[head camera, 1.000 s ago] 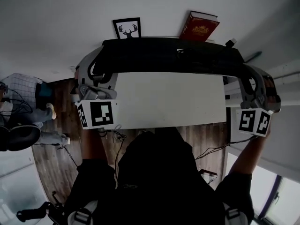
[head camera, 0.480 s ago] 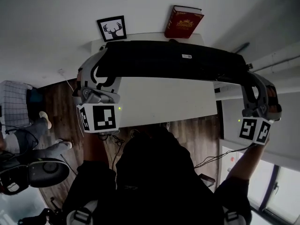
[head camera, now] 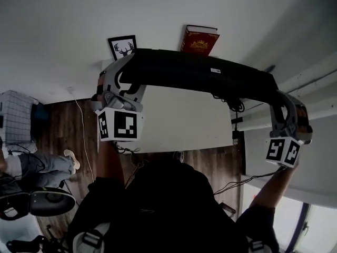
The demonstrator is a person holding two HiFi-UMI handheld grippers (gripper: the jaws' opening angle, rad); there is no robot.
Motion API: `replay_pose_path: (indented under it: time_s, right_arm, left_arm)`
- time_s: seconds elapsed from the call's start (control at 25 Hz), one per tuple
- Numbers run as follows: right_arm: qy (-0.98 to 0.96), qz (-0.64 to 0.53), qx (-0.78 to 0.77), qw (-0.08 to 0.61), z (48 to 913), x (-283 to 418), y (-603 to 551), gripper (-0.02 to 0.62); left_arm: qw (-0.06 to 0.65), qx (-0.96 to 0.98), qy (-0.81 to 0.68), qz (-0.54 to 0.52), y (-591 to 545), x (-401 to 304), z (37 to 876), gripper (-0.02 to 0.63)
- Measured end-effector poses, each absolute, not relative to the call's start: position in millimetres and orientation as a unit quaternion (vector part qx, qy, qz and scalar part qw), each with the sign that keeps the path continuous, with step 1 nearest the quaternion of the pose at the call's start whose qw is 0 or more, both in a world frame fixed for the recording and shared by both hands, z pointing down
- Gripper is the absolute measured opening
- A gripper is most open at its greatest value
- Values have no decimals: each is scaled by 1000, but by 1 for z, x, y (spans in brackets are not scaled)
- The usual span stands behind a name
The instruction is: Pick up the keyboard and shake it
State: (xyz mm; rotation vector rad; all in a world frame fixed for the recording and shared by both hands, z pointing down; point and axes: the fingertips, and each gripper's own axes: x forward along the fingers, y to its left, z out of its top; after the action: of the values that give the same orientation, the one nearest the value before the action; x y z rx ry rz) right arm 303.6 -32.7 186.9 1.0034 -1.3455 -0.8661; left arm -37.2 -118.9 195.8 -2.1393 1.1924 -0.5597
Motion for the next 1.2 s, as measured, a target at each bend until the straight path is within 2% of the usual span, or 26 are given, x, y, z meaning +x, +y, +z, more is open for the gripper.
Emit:
replay_pose_path:
  time_s: [0.2,0.32,0.72,1.2]
  right_arm:
    - [-601,-358,409,586,211,314,-48,98]
    - [-624,-369,384,571,225,299,-62,98]
    - [-690,-437,292,497,246,189,-121,98]
    - [-706,-532,241,401,206,69,-138,98]
  left_arm:
    - [294,-805,454,-243,-116,-30,216,189]
    - [284,-791,474,-263,-110,-49,224,190]
    - [243,-705,580,-328,-64,-157,228,190]
    - [242,-600,680,-346,13,-248,185,189]
